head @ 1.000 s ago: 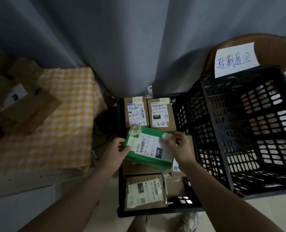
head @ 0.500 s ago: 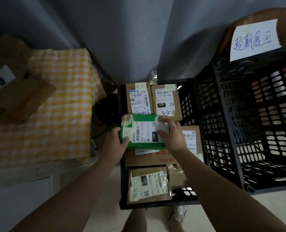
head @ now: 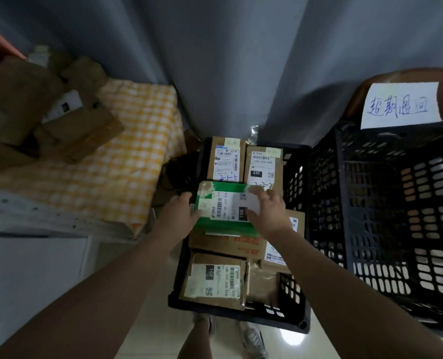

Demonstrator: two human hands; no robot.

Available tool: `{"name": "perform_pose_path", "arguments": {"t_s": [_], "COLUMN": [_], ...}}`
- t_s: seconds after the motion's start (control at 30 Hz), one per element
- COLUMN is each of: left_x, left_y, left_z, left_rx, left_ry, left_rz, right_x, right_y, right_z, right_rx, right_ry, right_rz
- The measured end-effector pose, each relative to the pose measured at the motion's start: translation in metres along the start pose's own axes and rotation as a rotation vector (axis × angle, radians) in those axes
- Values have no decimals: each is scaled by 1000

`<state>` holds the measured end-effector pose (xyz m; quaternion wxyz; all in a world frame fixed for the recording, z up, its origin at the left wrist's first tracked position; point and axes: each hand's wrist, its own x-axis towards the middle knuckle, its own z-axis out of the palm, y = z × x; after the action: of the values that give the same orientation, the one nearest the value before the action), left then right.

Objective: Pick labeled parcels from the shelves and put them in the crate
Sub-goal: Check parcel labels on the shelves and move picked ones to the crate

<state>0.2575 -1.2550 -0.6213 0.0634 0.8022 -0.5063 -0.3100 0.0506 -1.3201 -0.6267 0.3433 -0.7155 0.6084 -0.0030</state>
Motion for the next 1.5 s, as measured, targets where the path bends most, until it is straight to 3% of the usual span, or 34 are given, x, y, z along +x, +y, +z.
{"name": "perform_pose_path", "arguments": {"t_s": [0.13,0.37,0.57,0.97,1.1,1.23,1.5], "left_x": [-45,-171,-277,-486,-559,-615,-674], "left_y": [19,40,37,3,-21,-46,-65], "left_z": [-34,-103,-162,-185,-168,-164,-254], "left_rx": [88,308,510,455,408,399,484], "left_ry": [140,468,734,1163,1249,1367,1540], "left_rz": [37,129,91,-230,-395,-485,-484], "right_x": [-23,-90,-156,-333,-394,-456,-536], "right_y": [-17,-95,-176,-286,-308,-335,-422], "right_z": [-32,-92,-120,-94,-57,-25,-37], "right_rx": [-126,-248,-325,126,207,321,579], "right_ry": [-16,66,169,199,69,43,277], "right_rz": [-186,-670,-1039,-1570,-1649,-1789,-1825]}}
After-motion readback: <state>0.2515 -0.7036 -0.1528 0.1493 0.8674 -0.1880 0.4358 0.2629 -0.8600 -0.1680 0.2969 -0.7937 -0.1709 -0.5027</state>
